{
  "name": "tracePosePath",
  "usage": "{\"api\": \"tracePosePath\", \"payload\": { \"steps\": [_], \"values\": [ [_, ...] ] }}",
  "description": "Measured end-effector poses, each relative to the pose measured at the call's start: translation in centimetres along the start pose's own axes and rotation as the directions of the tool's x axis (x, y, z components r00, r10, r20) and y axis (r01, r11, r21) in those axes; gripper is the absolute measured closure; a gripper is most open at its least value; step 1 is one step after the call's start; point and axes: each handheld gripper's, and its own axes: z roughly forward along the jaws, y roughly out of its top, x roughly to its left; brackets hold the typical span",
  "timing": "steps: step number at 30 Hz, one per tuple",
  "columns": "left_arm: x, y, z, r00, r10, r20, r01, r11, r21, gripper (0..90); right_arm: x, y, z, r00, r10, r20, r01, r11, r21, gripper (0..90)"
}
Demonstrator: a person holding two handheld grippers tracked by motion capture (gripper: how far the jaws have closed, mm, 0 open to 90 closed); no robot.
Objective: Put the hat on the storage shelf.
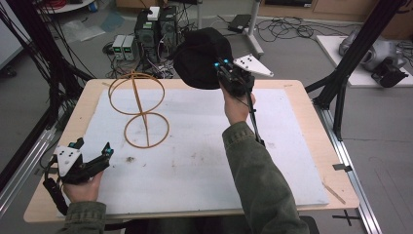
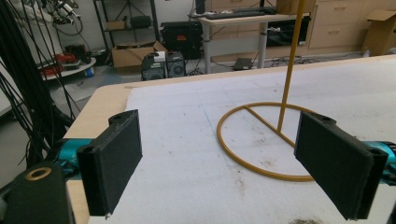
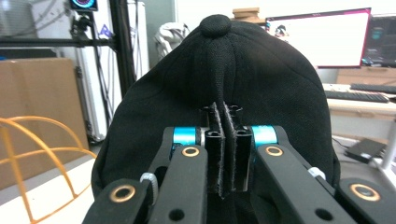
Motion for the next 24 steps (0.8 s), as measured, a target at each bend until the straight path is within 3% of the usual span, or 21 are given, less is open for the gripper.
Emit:
{"api": "tracePosePath", "payload": {
  "steps": [10,13,24],
  "values": [
    [0.1,-0.1,0.0,1.0,-0.007,-0.001,0.007,1.0,-0.002,15.4,1.9,0.0,0.4,0.9952,0.013,-0.097,-0.017,0.999,-0.04,88.2],
    [0.1,-0.1,0.0,1.0,-0.008,-0.001,0.008,1.0,-0.001,15.4,2.4,-0.1,0.5,0.9905,0.036,-0.133,-0.044,0.997,-0.06,88.2],
    [0.2,-0.1,0.0,1.0,-0.008,0.002,0.008,1.0,-0.001,15.4,4.9,-0.4,1.1,0.9709,0.042,-0.236,-0.068,0.992,-0.104,88.2]
  ]
}}
